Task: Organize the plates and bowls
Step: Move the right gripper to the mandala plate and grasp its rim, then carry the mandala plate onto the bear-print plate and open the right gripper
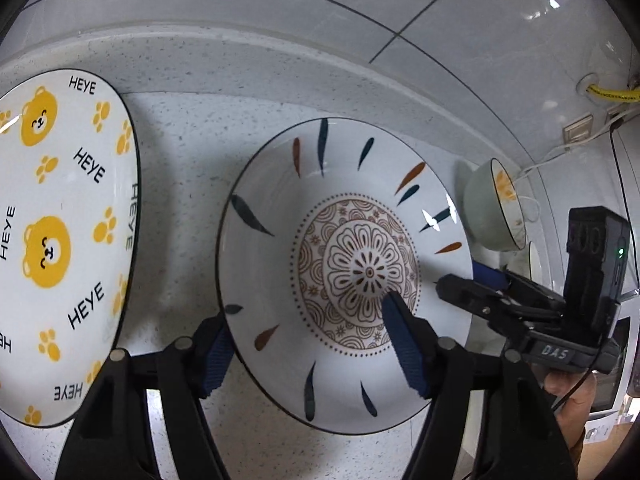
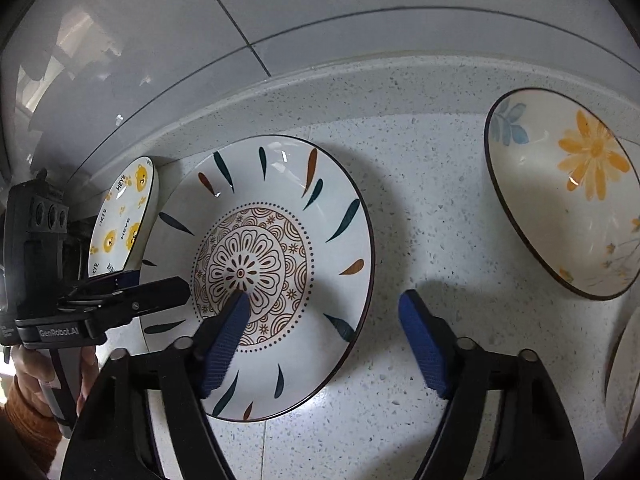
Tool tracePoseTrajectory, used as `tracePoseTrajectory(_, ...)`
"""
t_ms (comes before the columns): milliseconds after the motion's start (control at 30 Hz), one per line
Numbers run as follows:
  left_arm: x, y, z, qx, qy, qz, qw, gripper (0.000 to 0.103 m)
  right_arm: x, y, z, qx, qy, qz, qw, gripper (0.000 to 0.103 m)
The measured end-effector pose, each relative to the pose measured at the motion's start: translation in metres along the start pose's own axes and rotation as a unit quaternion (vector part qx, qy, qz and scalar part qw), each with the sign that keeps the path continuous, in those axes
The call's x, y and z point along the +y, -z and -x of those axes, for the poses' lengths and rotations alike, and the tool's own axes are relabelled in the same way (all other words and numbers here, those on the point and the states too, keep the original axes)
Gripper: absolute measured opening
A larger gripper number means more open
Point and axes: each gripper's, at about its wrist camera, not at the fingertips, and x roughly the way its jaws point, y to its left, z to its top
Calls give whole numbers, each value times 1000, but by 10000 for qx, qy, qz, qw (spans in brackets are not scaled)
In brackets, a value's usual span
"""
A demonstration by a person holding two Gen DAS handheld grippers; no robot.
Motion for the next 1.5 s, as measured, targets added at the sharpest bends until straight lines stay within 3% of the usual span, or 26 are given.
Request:
tracePoseTrajectory(33, 0, -2, 0, 3, -17, 20, 10000, 60, -2, 0, -1, 39, -26, -29, 10000, 59)
tracePoseTrajectory(100, 4, -9, -2, 66, -83, 24, 9999, 38, -5, 0, -6, 125, -111, -74, 9998, 50)
tracePoseTrajectory(167, 10, -14, -3, 148, -112, 107, 9998, 26, -6, 0, -9, 148, -137, -71, 9998, 39)
tracePoseTrajectory(233, 17, -19, -4, 266, -37, 279, 9993, 22, -7, -2, -10, 162, -130, -98, 9997, 36)
tracePoseTrajectory(300, 24, -22, -4, 274, -94, 367, 9989, 12, -10, -3, -9, 156, -147, -148, 9997, 31)
tracePoseTrajectory(400, 27, -19, -3, 213, -10, 405, 9989, 11, -20, -5, -7, 117, -71, -209, 9997, 16)
tracePoseTrajectory(600, 21, 2, 11, 147, 24, 260, 9996, 11, -20, 2, 2, 43, -179, -234, 9996, 13)
tracePoseTrajectory(733, 16, 20, 42, -59, 14, 178, 9998, 11, -4, 10, 21, -87, -149, -47, 9998, 13)
tracePoseTrajectory(867, 21, 51, 91, -337, 64, 255, 9991, 11, 28, 24, 50, -254, -311, 215, 9990, 13)
tracePoseTrajectory(1000, 44, 104, 154, -579, 35, 460, 9973, 11, 80, 52, 73, -270, -550, 586, 9964, 13)
tracePoseTrajectory(1267, 135, 236, 270, -844, -494, 939, 9908, 11, 204, 137, 60, 277, -1230, 1419, 9818, 13)
tracePoseTrajectory(1367, 166, 278, 285, -801, -513, 1199, 9882, 11, 240, 165, 41, 515, -1412, 1610, 9754, 13)
tracePoseTrajectory(1500, 201, 308, 285, -688, -470, 1483, 9854, 11, 268, 191, 15, 877, -1472, 1691, 9706, 13)
